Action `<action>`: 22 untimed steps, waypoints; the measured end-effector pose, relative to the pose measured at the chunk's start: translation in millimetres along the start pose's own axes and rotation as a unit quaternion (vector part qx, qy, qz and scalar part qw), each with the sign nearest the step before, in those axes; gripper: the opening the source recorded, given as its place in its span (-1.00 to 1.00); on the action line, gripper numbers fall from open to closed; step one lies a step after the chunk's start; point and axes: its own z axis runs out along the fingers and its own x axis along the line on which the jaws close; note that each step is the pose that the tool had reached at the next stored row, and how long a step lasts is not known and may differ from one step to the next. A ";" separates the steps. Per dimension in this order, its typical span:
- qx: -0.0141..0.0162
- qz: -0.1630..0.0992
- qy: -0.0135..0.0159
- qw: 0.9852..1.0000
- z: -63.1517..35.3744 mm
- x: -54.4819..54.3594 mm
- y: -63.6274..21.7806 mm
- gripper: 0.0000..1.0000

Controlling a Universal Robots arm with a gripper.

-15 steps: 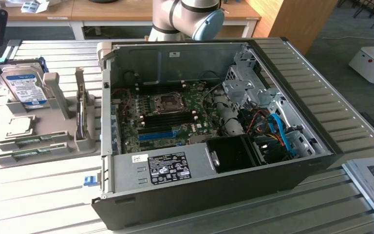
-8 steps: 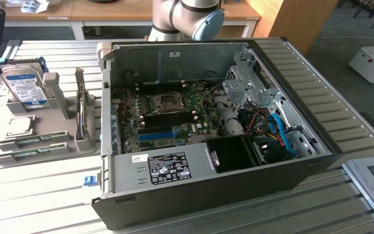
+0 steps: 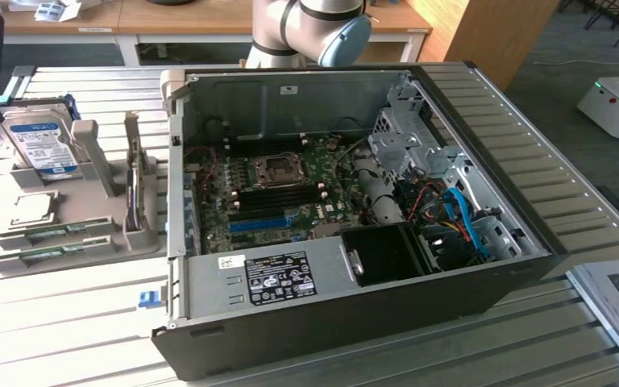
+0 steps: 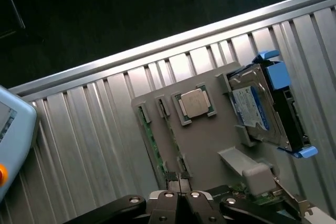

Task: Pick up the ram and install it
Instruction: 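Pick up the ram and move it above insertion slot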

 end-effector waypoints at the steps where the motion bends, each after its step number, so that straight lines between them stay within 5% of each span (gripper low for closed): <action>1: 0.000 -0.006 0.000 1.000 0.0 0.0 0.0 -0.80; 12: 0.002 -0.062 0.003 0.998 0.0 0.0 0.0 -0.80; 22: 0.004 -0.109 0.004 0.994 0.1 0.0 0.0 -0.80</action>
